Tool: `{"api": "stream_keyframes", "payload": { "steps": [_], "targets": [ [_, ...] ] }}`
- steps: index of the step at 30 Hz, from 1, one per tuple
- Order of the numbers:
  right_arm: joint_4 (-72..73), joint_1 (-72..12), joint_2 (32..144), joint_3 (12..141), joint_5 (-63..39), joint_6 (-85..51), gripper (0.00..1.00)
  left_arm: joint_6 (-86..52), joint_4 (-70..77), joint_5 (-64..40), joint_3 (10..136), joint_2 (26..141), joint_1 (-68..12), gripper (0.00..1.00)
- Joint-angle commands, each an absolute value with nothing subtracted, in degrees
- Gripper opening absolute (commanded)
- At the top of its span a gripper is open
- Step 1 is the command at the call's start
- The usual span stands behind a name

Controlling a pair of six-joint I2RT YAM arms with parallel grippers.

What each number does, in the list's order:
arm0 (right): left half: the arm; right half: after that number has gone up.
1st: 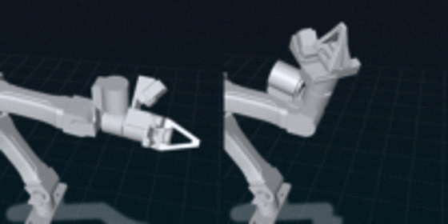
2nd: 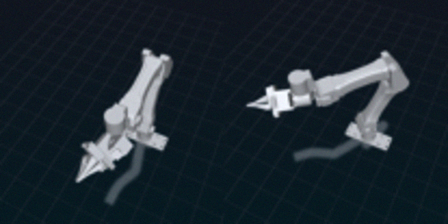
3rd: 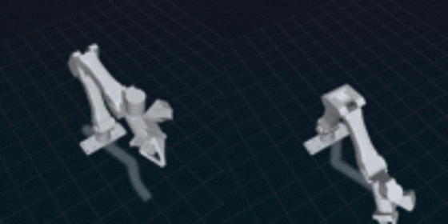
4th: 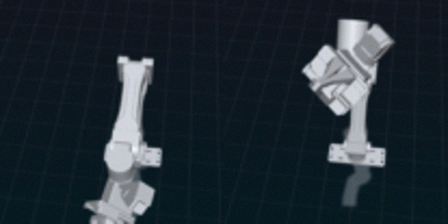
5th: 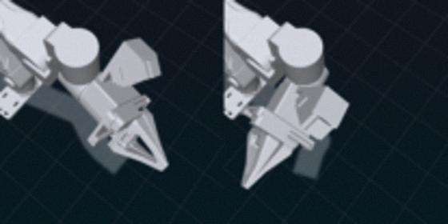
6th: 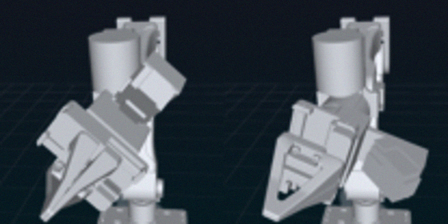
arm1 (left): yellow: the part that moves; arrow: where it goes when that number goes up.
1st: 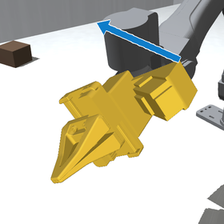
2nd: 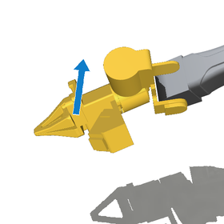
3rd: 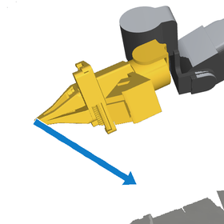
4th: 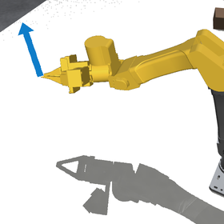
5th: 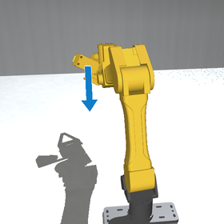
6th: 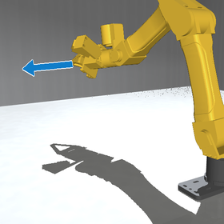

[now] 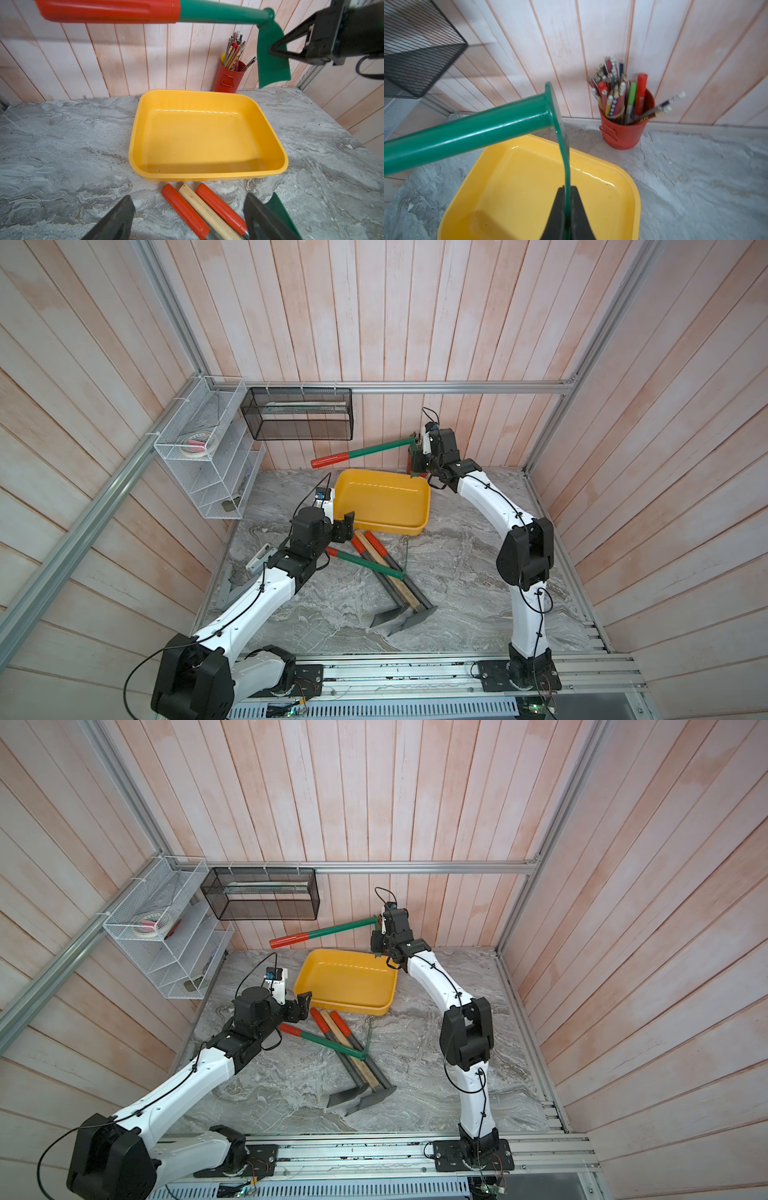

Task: Put the small hoe into the storage box
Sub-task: Place the hoe in the storage box.

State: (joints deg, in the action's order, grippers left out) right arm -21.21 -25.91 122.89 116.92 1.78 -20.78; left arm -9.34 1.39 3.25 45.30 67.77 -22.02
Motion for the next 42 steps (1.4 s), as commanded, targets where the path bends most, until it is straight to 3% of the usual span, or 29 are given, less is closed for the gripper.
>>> {"api": "stream_keyframes", "payload": {
  "steps": [1,16,34,38,42],
  "targets": [
    [-27.4,-27.8,125.1,117.0,7.0,-30.6,0.0,-10.7,3.6,2.1,44.3,68.3,-21.7,0.85],
    [-24.8,-26.3,131.9,115.2,9.5,-40.6,0.0,-10.5,2.0,3.4,43.4,65.5,-21.8,0.85],
    [-25.8,-24.3,142.3,126.4,9.1,-36.5,0.0,-10.0,-0.1,4.7,44.7,65.2,-21.6,0.85],
    [-24.1,-24.1,141.7,125.0,6.0,-33.6,0.22,-10.1,0.0,4.3,44.9,66.1,-21.6,0.85],
    [-21.8,-24.1,139.4,122.5,5.4,-31.4,0.3,-10.2,0.0,3.6,44.8,66.4,-21.6,0.85]
  ]
}}
